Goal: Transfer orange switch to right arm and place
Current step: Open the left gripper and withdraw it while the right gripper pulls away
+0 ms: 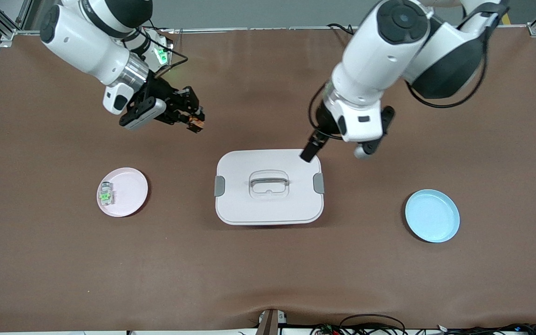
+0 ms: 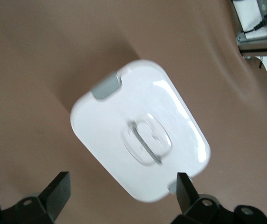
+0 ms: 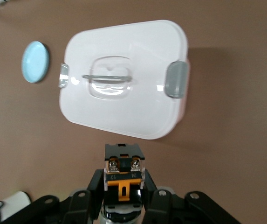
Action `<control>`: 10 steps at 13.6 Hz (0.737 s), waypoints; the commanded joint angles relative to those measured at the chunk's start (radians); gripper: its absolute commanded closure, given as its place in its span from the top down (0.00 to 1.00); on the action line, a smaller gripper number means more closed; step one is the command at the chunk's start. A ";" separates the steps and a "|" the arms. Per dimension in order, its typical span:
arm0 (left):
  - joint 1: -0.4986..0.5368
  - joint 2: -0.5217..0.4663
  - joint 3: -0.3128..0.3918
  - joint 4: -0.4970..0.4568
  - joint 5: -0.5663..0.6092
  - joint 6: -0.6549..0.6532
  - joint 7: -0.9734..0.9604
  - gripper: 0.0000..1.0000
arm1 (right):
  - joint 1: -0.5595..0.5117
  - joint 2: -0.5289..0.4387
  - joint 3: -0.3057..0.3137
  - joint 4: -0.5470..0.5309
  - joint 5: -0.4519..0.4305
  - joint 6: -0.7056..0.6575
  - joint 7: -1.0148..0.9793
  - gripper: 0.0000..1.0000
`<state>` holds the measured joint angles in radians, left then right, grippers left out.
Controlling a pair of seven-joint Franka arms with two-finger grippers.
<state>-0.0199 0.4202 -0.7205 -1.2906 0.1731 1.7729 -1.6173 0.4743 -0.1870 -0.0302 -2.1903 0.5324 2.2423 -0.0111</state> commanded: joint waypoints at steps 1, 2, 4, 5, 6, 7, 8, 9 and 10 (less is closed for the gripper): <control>0.067 -0.043 -0.002 -0.027 0.048 -0.068 0.162 1.00 | -0.039 0.000 0.012 0.047 -0.150 -0.094 -0.038 0.00; 0.093 -0.044 -0.002 -0.027 0.060 -0.087 0.230 1.00 | -0.051 0.001 0.012 0.053 -0.173 -0.102 -0.071 0.00; 0.145 -0.046 0.000 -0.027 0.094 -0.130 0.359 1.00 | -0.086 0.001 0.012 0.053 -0.180 -0.104 -0.099 0.00; 0.176 -0.046 -0.002 -0.027 0.110 -0.141 0.426 1.00 | -0.101 0.001 0.012 0.057 -0.195 -0.121 -0.133 0.00; 0.205 -0.046 -0.004 -0.026 0.114 -0.148 0.491 1.00 | -0.127 0.004 0.012 0.067 -0.224 -0.148 -0.173 0.00; 0.228 -0.046 -0.004 -0.024 0.114 -0.150 0.540 1.00 | -0.152 0.012 0.012 0.076 -0.250 -0.177 -0.212 0.00; 0.250 -0.046 -0.004 -0.024 0.114 -0.150 0.583 1.00 | -0.175 0.018 0.012 0.081 -0.261 -0.206 -0.266 0.00; 0.277 -0.046 -0.005 -0.023 0.114 -0.150 0.632 1.00 | -0.196 0.027 0.012 0.080 -0.279 -0.222 -0.327 0.00; 0.293 -0.049 -0.007 -0.023 0.114 -0.151 0.673 1.00 | -0.213 0.032 0.012 0.080 -0.314 -0.228 -0.380 0.00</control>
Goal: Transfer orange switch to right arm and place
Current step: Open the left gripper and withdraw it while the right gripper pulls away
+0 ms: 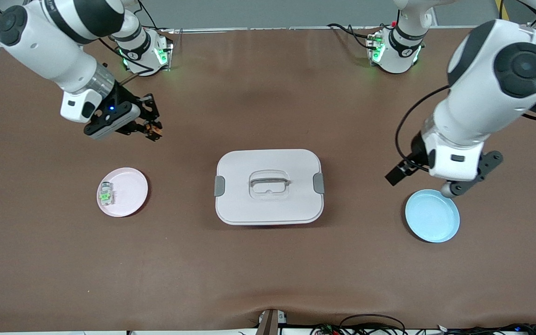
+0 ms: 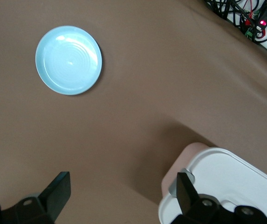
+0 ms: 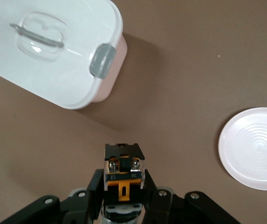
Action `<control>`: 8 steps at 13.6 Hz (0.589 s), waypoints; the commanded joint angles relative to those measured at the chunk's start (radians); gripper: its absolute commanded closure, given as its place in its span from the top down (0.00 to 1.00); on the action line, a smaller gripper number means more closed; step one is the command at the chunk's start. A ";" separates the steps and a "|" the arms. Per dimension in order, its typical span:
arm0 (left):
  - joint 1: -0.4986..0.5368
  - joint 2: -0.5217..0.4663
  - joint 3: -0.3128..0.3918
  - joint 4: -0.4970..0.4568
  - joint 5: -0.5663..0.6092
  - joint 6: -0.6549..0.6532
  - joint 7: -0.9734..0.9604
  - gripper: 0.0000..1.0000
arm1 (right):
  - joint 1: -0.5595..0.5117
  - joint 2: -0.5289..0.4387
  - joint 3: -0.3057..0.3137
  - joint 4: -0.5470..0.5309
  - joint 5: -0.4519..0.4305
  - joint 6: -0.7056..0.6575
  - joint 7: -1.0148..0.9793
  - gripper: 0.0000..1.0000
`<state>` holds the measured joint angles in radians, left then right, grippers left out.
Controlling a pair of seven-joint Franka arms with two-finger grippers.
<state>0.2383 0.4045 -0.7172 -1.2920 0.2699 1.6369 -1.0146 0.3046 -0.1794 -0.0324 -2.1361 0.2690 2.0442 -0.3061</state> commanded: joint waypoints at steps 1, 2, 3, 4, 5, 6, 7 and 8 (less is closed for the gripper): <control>0.039 -0.044 -0.001 -0.026 0.012 -0.016 0.118 1.00 | -0.060 0.034 0.014 0.024 -0.080 -0.030 -0.134 0.00; 0.029 -0.059 0.033 -0.027 0.012 -0.017 0.167 1.00 | -0.074 0.040 0.014 0.022 -0.099 -0.029 -0.196 0.00; -0.022 -0.084 0.112 -0.033 0.003 -0.020 0.226 1.00 | -0.077 0.052 0.014 0.024 -0.121 -0.026 -0.262 0.00; -0.087 -0.114 0.212 -0.056 -0.001 -0.020 0.294 1.00 | -0.078 0.057 0.014 0.024 -0.160 -0.022 -0.299 0.00; -0.138 -0.146 0.287 -0.084 -0.006 -0.019 0.360 1.00 | -0.079 0.058 0.014 0.024 -0.197 -0.022 -0.307 0.00; -0.167 -0.165 0.339 -0.104 -0.018 -0.020 0.429 1.00 | -0.081 0.064 0.014 0.024 -0.224 -0.022 -0.312 0.00; -0.180 -0.191 0.373 -0.133 -0.041 -0.019 0.482 1.00 | -0.081 0.070 0.014 0.024 -0.243 -0.024 -0.332 0.00; -0.194 -0.213 0.412 -0.159 -0.061 -0.016 0.525 1.00 | -0.082 0.084 0.014 0.025 -0.246 -0.028 -0.373 0.00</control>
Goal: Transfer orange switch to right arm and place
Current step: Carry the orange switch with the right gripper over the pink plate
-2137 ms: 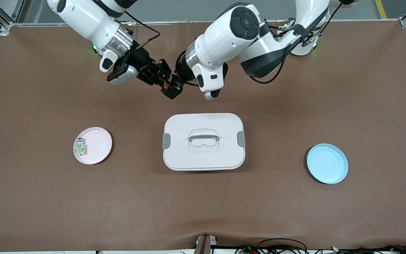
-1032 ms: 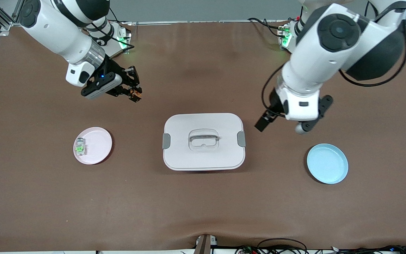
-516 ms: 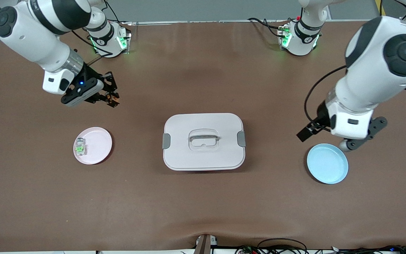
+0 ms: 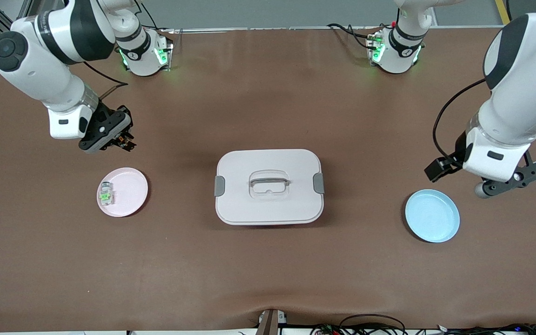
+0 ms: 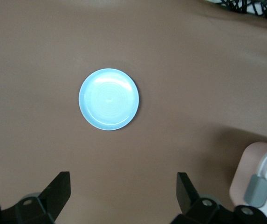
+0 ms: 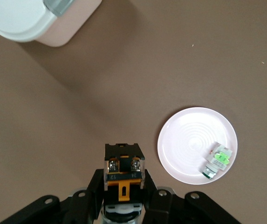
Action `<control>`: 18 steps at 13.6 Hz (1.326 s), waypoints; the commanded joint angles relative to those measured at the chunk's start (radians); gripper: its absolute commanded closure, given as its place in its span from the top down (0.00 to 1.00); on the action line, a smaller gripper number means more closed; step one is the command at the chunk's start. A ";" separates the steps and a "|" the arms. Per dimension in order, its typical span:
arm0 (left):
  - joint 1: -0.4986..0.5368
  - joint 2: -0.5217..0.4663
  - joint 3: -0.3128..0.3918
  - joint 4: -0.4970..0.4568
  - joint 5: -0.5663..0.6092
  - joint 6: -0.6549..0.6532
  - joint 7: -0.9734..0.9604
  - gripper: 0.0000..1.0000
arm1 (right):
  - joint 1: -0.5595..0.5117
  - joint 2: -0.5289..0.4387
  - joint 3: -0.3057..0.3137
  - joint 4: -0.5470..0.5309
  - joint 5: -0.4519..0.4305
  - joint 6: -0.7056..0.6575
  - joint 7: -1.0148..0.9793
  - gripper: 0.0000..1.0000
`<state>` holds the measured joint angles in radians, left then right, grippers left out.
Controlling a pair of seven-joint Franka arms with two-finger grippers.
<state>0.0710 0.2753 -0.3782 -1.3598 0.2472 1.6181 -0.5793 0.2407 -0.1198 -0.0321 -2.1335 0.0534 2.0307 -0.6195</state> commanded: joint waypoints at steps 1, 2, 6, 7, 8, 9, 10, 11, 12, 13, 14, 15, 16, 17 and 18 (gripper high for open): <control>-0.052 -0.108 0.117 -0.108 -0.055 0.003 0.136 1.00 | -0.030 0.041 0.014 0.021 -0.030 -0.012 -0.121 0.00; -0.078 -0.135 0.166 -0.134 -0.077 0.003 0.182 1.00 | -0.043 0.055 0.014 0.020 -0.030 -0.004 -0.168 0.00; -0.099 -0.255 0.277 -0.240 -0.161 0.003 0.378 1.00 | -0.060 0.117 0.014 0.012 -0.124 0.070 -0.255 0.00; -0.102 -0.281 0.297 -0.260 -0.190 0.002 0.425 1.00 | -0.060 0.133 0.014 0.010 -0.125 0.094 -0.284 0.00; -0.109 -0.304 0.308 -0.274 -0.200 -0.001 0.452 1.00 | -0.067 0.144 0.014 0.010 -0.125 0.120 -0.313 0.00; -0.114 -0.323 0.314 -0.286 -0.200 -0.006 0.473 1.00 | -0.069 0.149 0.014 0.006 -0.127 0.140 -0.336 0.00; -0.115 -0.337 0.318 -0.289 -0.203 -0.024 0.496 1.00 | -0.073 0.152 0.014 -0.008 -0.127 0.169 -0.353 0.00; -0.119 -0.343 0.320 -0.289 -0.203 -0.044 0.500 1.00 | -0.078 0.158 0.014 -0.028 -0.127 0.212 -0.383 0.00; -0.119 -0.353 0.315 -0.289 -0.203 -0.059 0.500 1.00 | -0.087 0.169 0.014 -0.048 -0.127 0.262 -0.432 0.00; -0.116 -0.363 0.312 -0.289 -0.203 -0.061 0.500 1.00 | -0.098 0.186 0.014 -0.066 -0.127 0.316 -0.475 0.00; -0.114 -0.370 0.311 -0.289 -0.203 -0.064 0.501 1.00 | -0.106 0.206 0.014 -0.078 -0.127 0.354 -0.502 0.00; -0.112 -0.376 0.311 -0.289 -0.203 -0.064 0.501 1.00 | -0.113 0.230 0.014 -0.086 -0.127 0.390 -0.523 0.00; -0.112 -0.381 0.309 -0.291 -0.203 -0.064 0.501 1.00 | -0.116 0.253 0.012 -0.097 -0.129 0.426 -0.546 0.00; -0.112 -0.383 0.309 -0.291 -0.204 -0.064 0.501 1.00 | -0.127 0.272 0.012 -0.103 -0.129 0.463 -0.575 0.00; -0.112 -0.383 0.309 -0.291 -0.203 -0.064 0.501 1.00 | -0.147 0.288 0.014 -0.114 -0.130 0.497 -0.601 0.00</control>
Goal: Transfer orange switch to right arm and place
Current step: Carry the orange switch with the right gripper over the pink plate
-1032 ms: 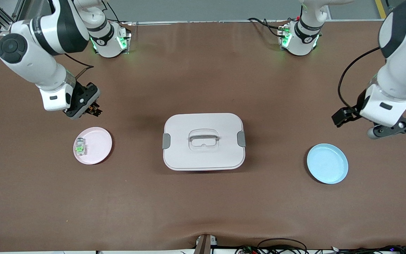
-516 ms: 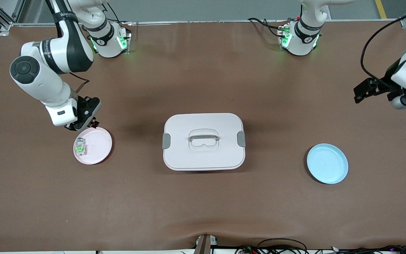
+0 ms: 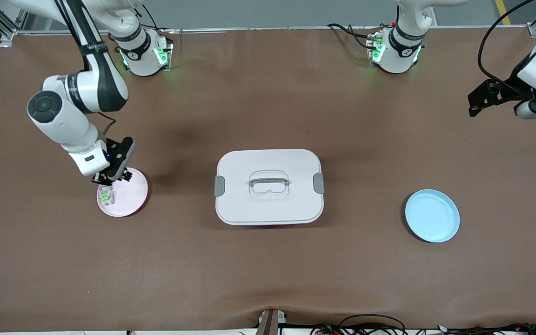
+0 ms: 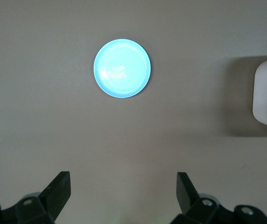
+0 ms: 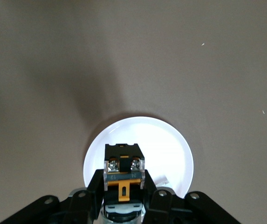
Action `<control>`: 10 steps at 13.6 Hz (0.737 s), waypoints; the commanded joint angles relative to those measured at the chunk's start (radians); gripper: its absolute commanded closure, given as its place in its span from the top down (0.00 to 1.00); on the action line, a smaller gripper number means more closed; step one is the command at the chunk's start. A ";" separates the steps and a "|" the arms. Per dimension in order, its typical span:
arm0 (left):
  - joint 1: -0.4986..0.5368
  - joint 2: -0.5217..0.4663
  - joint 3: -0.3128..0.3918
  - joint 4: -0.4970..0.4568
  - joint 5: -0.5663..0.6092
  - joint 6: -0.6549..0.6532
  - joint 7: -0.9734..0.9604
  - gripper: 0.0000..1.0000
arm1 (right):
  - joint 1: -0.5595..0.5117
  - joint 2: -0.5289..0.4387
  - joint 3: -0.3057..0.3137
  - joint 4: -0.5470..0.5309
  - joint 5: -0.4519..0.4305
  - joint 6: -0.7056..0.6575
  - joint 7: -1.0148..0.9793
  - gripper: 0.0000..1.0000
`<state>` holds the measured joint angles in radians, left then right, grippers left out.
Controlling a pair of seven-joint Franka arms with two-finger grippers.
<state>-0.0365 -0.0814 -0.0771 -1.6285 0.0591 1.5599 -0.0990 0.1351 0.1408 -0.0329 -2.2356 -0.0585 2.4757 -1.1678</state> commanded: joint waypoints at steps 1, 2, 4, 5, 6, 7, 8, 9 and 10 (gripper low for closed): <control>-0.003 -0.026 0.008 -0.022 -0.015 -0.006 0.021 1.00 | -0.055 0.045 0.015 -0.015 -0.017 0.078 -0.076 0.00; -0.005 -0.026 0.008 -0.021 -0.015 -0.006 0.021 1.00 | -0.058 0.060 0.015 -0.013 -0.017 0.087 -0.093 0.00; -0.005 -0.021 0.008 -0.019 -0.016 0.005 0.021 1.00 | -0.058 0.075 0.013 -0.015 -0.027 0.104 -0.111 0.00; -0.003 -0.020 0.008 -0.019 -0.016 0.005 0.021 1.00 | -0.058 0.086 0.013 -0.015 -0.040 0.121 -0.118 0.00; -0.003 -0.020 0.008 -0.019 -0.024 0.005 0.021 1.00 | -0.058 0.100 0.013 -0.015 -0.041 0.138 -0.119 0.00; -0.005 -0.018 0.008 -0.019 -0.048 0.003 0.021 1.00 | -0.060 0.117 0.013 -0.018 -0.041 0.153 -0.118 0.00; -0.003 -0.018 0.008 -0.020 -0.060 0.000 0.021 1.00 | -0.058 0.128 0.013 -0.022 -0.044 0.167 -0.121 0.00; 0.000 -0.020 0.008 -0.024 -0.061 -0.006 0.021 1.00 | -0.058 0.140 0.013 -0.035 -0.044 0.199 -0.121 0.00; 0.000 -0.020 0.008 -0.027 -0.061 -0.006 0.021 1.00 | -0.058 0.152 0.013 -0.047 -0.049 0.237 -0.125 0.00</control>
<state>-0.0364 -0.0830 -0.0770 -1.6362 0.0171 1.5600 -0.0990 0.0915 0.2736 -0.0308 -2.2582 -0.0816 2.6520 -1.2807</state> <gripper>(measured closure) 0.000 0.634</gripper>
